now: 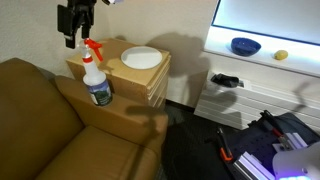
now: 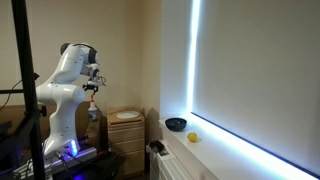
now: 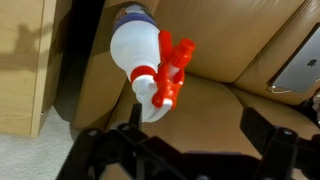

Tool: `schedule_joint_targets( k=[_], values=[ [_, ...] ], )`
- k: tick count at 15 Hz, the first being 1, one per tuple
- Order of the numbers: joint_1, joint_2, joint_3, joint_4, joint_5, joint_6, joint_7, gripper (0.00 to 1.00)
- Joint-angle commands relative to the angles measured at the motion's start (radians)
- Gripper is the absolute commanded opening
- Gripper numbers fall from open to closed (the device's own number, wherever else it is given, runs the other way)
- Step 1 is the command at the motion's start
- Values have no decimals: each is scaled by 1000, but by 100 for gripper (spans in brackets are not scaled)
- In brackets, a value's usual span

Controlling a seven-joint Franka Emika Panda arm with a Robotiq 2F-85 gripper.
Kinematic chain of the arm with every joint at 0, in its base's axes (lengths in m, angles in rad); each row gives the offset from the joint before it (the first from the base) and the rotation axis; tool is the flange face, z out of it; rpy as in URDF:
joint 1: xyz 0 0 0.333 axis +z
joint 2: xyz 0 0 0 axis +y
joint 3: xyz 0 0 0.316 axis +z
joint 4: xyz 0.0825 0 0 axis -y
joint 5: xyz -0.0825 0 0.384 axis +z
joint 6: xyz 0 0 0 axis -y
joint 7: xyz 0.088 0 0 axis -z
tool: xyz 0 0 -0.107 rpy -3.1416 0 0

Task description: Move the spray bottle from the arm rest to the table

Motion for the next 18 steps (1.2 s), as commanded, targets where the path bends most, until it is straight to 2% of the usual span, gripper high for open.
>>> schedule_joint_targets(
  k=[1, 4, 9, 11, 18],
  values=[
    [-8, 7, 10, 6, -9, -2, 6, 100],
    [-10, -2, -12, -22, -23, 25, 45, 100],
    [-10, 10, 5, 6, -13, -2, 27, 100],
    [-22, 35, 17, 7, 14, 6, 6, 100],
    [-13, 108, 5, 44, -24, -2, -9, 100]
  ],
)
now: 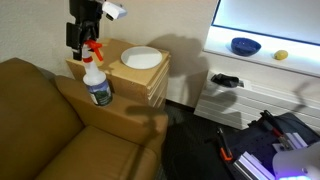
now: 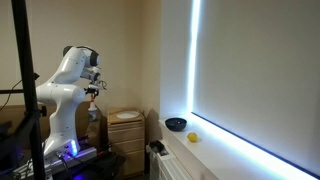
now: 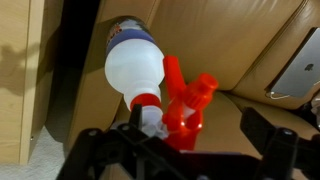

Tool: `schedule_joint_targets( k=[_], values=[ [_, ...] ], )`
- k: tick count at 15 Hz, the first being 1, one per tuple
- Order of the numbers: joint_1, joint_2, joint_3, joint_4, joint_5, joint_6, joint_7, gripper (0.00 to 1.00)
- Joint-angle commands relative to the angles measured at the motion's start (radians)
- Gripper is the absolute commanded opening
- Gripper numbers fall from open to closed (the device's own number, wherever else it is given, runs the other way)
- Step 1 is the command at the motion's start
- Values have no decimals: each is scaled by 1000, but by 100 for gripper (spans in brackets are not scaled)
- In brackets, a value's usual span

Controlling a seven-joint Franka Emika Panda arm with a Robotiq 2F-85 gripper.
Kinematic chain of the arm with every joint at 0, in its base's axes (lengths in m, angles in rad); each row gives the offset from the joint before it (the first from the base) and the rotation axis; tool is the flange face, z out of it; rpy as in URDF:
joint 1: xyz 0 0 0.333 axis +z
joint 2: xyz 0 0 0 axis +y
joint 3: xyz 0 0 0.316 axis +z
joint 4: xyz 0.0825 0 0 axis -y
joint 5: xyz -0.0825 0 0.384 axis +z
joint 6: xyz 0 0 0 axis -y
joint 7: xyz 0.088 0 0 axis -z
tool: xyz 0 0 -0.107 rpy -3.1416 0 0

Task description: Move the spray bottle from the arm rest to the table

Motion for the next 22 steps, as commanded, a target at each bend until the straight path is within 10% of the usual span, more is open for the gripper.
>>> schedule_joint_targets(
  k=[1, 22],
  values=[
    [-7, 49, 5, 42, -29, 2, -25, 100],
    [18, 66, 21, 131, -81, -33, 1, 100]
  ],
)
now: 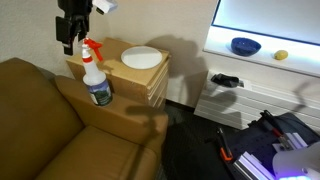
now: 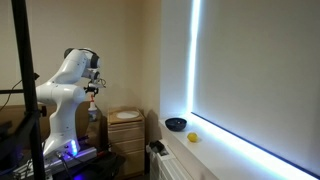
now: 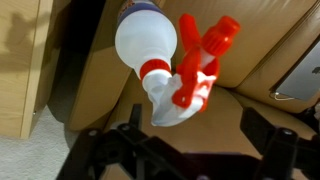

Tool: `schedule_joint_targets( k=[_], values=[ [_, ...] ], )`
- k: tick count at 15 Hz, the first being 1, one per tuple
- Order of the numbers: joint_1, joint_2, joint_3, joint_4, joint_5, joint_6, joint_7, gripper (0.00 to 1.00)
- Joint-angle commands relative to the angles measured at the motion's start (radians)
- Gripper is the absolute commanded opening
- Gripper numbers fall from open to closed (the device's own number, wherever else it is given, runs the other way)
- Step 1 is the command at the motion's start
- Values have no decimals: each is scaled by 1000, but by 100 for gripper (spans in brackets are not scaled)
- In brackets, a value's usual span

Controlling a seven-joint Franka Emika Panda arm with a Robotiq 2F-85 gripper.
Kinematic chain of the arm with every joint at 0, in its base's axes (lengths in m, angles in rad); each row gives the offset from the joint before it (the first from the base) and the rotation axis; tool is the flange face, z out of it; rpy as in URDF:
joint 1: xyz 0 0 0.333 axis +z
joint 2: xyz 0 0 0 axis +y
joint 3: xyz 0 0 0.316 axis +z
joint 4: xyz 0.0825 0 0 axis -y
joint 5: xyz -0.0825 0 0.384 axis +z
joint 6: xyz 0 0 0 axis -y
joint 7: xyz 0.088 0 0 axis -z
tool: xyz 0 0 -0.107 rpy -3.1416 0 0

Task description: Move the spray bottle from the arm rest to the table

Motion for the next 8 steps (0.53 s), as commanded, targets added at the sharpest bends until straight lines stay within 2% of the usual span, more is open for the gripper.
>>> schedule_joint_targets(
  k=[1, 8],
  values=[
    [-1, 8, 2, 6, 2, -6, 6, 100],
    [0, 19, 1, 8, -4, -4, 3, 100]
  ],
)
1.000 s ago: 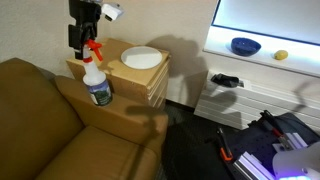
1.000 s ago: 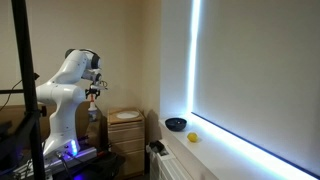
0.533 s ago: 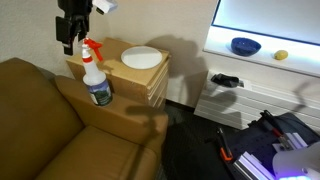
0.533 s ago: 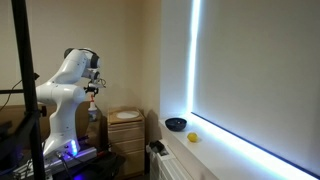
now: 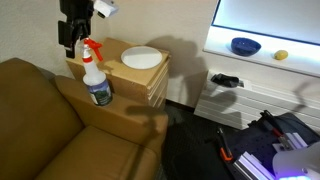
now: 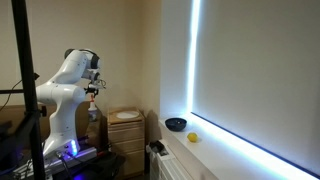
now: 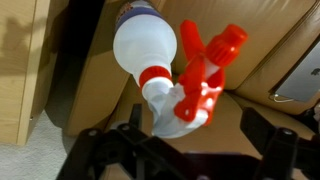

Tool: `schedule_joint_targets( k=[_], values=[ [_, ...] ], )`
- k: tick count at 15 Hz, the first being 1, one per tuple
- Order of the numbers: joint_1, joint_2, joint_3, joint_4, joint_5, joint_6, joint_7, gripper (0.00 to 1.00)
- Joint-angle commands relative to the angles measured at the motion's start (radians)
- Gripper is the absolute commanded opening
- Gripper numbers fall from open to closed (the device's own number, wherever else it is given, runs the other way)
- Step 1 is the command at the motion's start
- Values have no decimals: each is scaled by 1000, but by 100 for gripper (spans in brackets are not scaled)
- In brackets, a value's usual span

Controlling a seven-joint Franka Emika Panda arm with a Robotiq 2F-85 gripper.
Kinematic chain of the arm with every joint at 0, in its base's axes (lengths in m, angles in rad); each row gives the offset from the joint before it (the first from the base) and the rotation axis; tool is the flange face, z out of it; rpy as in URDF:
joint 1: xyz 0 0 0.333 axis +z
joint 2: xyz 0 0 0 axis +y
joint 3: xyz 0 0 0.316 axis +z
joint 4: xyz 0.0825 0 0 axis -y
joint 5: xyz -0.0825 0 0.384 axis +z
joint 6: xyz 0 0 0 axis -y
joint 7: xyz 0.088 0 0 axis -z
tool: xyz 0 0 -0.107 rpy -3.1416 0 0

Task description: Move the spray bottle from the arm rest to the table

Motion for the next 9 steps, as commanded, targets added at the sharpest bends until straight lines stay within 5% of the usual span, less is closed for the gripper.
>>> schedule_joint_targets(
  k=[1, 9],
  values=[
    [0, 5, 2, 8, -4, -4, 3, 100],
    [-1, 5, 2, 8, -4, -4, 13, 100]
  ],
)
